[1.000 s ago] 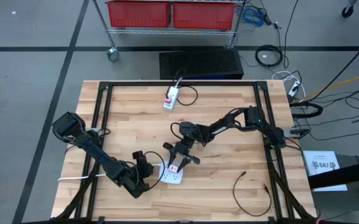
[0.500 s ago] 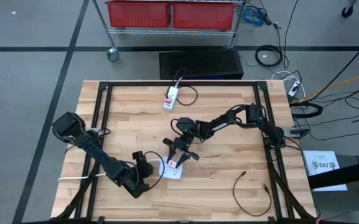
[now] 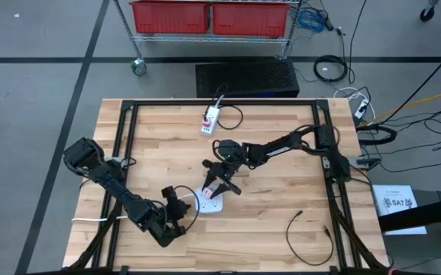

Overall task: Insert USB
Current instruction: Insert the light pink charger adapter into the bottom white outlet extension

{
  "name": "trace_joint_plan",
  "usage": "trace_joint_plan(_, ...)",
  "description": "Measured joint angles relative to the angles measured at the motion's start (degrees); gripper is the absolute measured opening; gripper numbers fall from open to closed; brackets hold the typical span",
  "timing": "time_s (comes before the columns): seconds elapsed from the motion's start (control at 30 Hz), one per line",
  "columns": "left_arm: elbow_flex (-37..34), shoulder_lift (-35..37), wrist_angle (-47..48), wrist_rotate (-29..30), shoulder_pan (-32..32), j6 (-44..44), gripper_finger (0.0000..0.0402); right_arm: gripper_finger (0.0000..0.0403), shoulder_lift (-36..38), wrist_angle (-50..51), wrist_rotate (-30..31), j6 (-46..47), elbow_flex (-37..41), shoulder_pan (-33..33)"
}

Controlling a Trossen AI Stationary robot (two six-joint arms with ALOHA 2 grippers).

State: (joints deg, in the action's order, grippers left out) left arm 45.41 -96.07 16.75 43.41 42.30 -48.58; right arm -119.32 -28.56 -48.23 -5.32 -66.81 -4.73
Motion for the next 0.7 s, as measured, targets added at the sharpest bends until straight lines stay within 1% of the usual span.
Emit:
trace_joint_plan(0.1,0.0,0.0,0.0,1.1,0.0,-0.6,0.0000,0.0163,3.2,6.4,6.8,-1.7,0.0,1.1)
trace_joint_plan(0.2,0.0,0.0,0.0,2.6,0.0,-1.7,0.0000,0.0163,6.5,10.5,12.6,-0.3,-0.1,2.7)
trace_joint_plan(0.37,0.0,0.0,0.1,4.4,0.0,-3.7,0.0000,0.0163,10.2,13.5,26.4,6.7,-0.1,7.3)
trace_joint_plan(0.47,0.0,0.2,0.1,5.9,0.6,-5.5,0.0000,0.0163,11.3,13.1,36.9,12.3,-0.2,10.9)
trace_joint_plan(0.53,0.0,0.3,0.0,6.2,1.1,-6.6,0.0000,0.0163,11.3,13.2,46.8,18.1,-0.2,13.6)
trace_joint_plan(0.57,0.0,0.3,0.0,6.2,1.5,-6.6,0.0000,0.0163,11.3,13.5,52.9,22.3,-0.2,14.9)
trace_joint_plan(0.7,0.0,0.3,-0.2,8.0,2.7,-8.5,0.0000,0.0163,10.0,13.8,80.7,40.1,-0.2,20.9)
